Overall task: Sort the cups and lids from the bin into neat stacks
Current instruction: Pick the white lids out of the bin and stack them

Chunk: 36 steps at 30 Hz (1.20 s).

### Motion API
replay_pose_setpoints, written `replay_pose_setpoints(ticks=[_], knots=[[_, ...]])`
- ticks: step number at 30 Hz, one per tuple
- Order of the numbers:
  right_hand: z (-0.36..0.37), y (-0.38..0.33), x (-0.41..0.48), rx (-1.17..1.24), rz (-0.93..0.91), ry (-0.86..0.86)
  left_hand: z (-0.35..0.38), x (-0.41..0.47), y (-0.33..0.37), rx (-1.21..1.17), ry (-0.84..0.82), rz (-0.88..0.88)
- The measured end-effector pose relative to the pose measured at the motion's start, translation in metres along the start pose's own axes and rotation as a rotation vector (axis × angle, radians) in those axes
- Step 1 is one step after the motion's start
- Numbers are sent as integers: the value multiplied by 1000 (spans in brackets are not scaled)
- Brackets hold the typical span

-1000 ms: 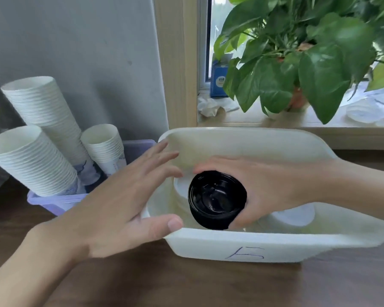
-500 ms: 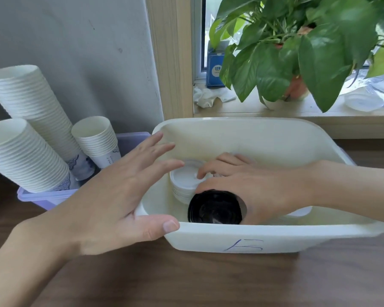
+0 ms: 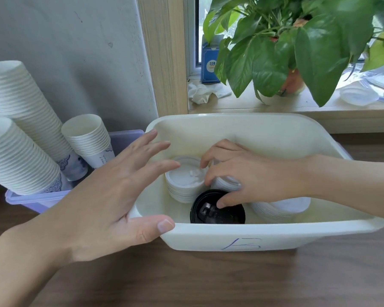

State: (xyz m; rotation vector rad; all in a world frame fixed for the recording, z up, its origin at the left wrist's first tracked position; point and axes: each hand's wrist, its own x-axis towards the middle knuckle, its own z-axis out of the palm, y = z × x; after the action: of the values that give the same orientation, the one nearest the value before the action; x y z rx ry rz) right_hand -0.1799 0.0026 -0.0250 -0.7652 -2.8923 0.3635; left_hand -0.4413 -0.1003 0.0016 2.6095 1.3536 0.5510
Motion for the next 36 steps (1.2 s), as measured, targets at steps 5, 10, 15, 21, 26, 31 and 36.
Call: replay_pose_setpoints(ticks=[5,10,15,21,26,31,36], knots=[[4,0,1,-29,6,17,0,0,0,7,-3,4],[5,1,4,-59,29,44,0,0,0,5,-15,1],[5,2,7,-50,31,49,-3,-1,2,11,-32,-21],[-15,-9,-5,-37,110,81,-10,0,7,31,-87,-72],[-41,-26,-44,-27,303,161,-10,-3,31,111,-106,-135],[-59,-53,-104,-46,432,230,-2,-4,48,161,-73,-200],[-48,-65,-120,-49,504,215,-3,-2,43,177,-68,-208]])
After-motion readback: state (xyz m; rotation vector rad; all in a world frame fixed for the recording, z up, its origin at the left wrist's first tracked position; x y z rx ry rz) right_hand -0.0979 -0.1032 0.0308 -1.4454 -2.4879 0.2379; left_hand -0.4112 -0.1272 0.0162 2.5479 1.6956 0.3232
